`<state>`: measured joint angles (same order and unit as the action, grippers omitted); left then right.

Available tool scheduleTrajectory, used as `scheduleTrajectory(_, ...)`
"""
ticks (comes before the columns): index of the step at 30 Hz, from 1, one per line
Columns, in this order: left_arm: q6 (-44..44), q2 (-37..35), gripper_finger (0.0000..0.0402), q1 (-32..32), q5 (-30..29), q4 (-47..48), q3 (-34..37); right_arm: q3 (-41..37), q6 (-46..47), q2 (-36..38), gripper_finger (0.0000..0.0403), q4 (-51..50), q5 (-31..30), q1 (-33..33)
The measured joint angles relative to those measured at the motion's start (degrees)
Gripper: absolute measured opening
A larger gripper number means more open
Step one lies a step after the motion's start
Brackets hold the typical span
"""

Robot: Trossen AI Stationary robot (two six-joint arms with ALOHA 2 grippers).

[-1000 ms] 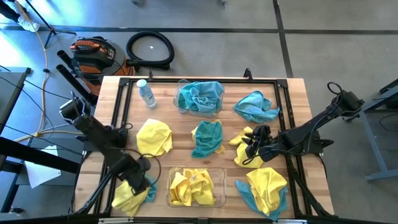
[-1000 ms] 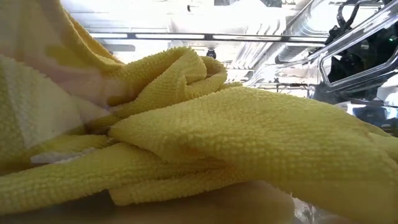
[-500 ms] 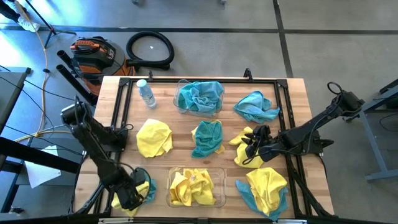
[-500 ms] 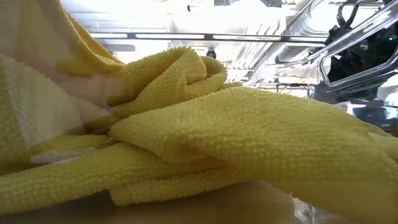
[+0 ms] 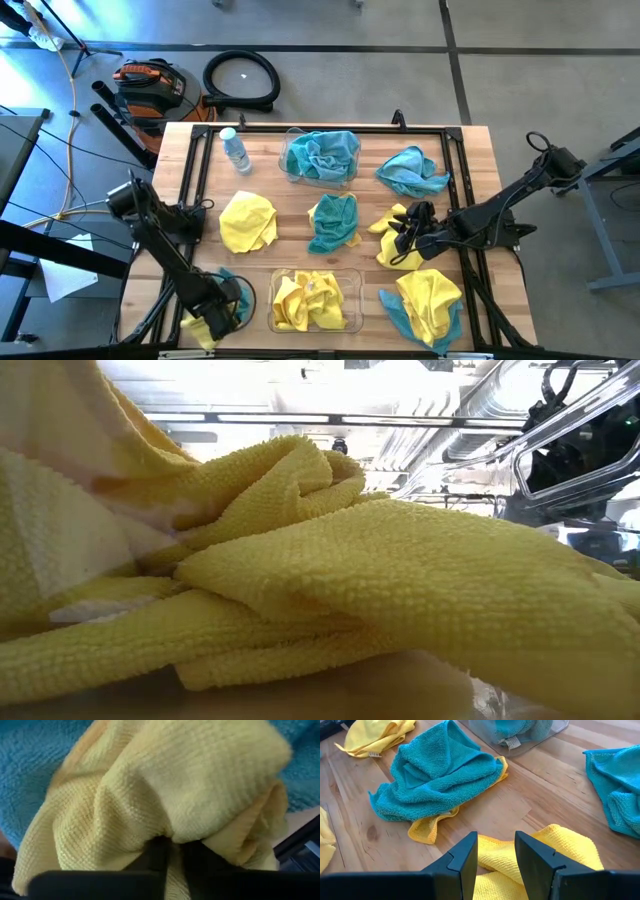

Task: Sort microfiber towel by color & place in baskets
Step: Put the yellow towel into the bottom transparent bin

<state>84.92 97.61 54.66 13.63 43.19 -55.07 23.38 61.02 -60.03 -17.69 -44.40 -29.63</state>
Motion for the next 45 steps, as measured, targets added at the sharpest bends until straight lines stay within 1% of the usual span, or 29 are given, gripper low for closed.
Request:
scheduleTrajectory(2,0.0,-1.2,0.0009,-0.2,0.1,0.7,0.1,0.0,-0.6,0.0,0.0126,0.0,0.0,0.0)
scheduleTrajectory(4,0.1,-2.8,0.0008,-0.3,-0.6,2.0,-0.3,0.0,-1.1,0.0,0.0126,0.0,-0.2,0.0)
scheduleTrajectory(6,0.0,-4.2,0.0003,-0.2,-2.0,6.1,-2.2,0.0,-1.1,0.0,0.0126,0.0,-0.5,0.0)
scheduleTrajectory(8,-0.1,-5.5,0.0002,-0.2,-3.6,11.9,-5.6,0.0,-1.7,0.0,0.0126,0.0,-0.8,0.0)
scheduleTrajectory(12,-1.1,-6.3,0.0001,-0.1,-11.1,25.8,-15.3,0.0,-2.1,0.0,0.0126,0.0,-0.9,0.0)
scheduleTrajectory(16,-3.6,-5.3,0.0001,-0.1,-18.5,36.2,-25.4,0.0,-2.0,0.0,0.0126,0.0,-0.9,0.0)
scheduleTrajectory(20,-8.3,-3.7,0.0000,-0.8,-25.0,42.1,-33.4,0.0,-1.4,0.0,0.0126,0.0,-0.9,0.0)
scheduleTrajectory(23,-13.3,-2.6,0.0000,-1.6,-29.9,43.7,-38.5,0.0,-1.1,0.0,0.0126,0.0,-0.9,0.0)
scheduleTrajectory(27,-21.5,-1.3,0.0000,-3.1,-36.6,43.8,-44.3,0.0,-1.1,0.0,0.0126,0.0,-0.9,0.0)
scheduleTrajectory(32,-33.9,0.3,0.0000,-6.7,-41.8,41.4,-49.7,0.0,-1.1,0.0,0.0126,0.0,-0.9,0.0)
scheduleTrajectory(38,-52.7,1.2,0.0000,-11.7,-42.7,30.4,-53.4,0.0,-1.1,0.0,0.0126,0.0,-0.9,0.0)
scheduleTrajectory(41,-59.6,1.2,0.0000,-13.6,-42.7,24.8,-53.9,0.0,-1.6,0.0,0.0126,0.0,-1.0,0.0)
scheduleTrajectory(45,-66.4,1.2,0.0000,-15.3,-42.6,19.6,-53.9,0.0,-1.9,0.0,0.0126,0.0,-1.0,0.0)
